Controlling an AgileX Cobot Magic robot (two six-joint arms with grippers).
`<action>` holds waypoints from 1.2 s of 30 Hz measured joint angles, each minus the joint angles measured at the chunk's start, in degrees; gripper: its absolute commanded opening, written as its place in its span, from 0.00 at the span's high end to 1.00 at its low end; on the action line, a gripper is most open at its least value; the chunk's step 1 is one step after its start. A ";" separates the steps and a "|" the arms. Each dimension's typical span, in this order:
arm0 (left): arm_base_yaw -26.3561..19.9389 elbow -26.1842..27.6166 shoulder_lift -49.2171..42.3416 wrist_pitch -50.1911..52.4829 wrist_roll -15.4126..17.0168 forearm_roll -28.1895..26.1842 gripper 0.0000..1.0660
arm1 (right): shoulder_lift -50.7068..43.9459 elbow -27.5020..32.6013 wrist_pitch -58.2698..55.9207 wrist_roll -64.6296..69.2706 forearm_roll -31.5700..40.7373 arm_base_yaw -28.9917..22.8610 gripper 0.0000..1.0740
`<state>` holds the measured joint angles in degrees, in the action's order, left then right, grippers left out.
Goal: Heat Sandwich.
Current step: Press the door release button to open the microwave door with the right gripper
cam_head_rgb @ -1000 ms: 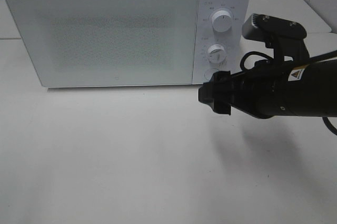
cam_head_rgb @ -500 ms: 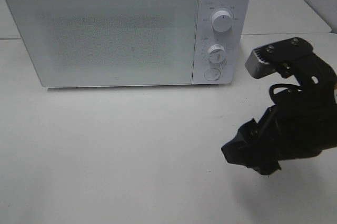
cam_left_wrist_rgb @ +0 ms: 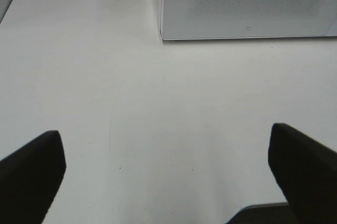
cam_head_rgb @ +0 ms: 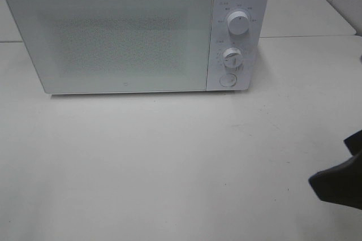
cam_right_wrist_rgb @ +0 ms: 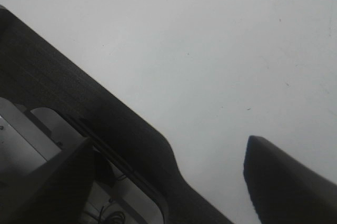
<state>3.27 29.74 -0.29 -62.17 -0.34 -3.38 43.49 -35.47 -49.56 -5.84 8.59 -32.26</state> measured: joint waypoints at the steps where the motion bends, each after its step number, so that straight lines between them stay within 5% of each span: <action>1: 0.00 0.00 0.00 0.00 0.00 0.00 0.08 | -1.26 -0.46 -1.20 0.00 -0.52 0.00 0.30; 21: 0.00 0.00 0.00 0.00 0.00 0.00 0.08 | -32.26 -1.55 -16.56 9.91 -13.69 0.11 0.30; 36: 0.00 0.00 0.00 0.00 0.00 0.00 0.08 | -41.08 -0.57 -15.93 11.12 -14.04 12.26 0.30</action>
<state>3.27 29.74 -0.29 -62.17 -0.34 -3.38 2.41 -36.04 -65.49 5.27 -5.44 -20.00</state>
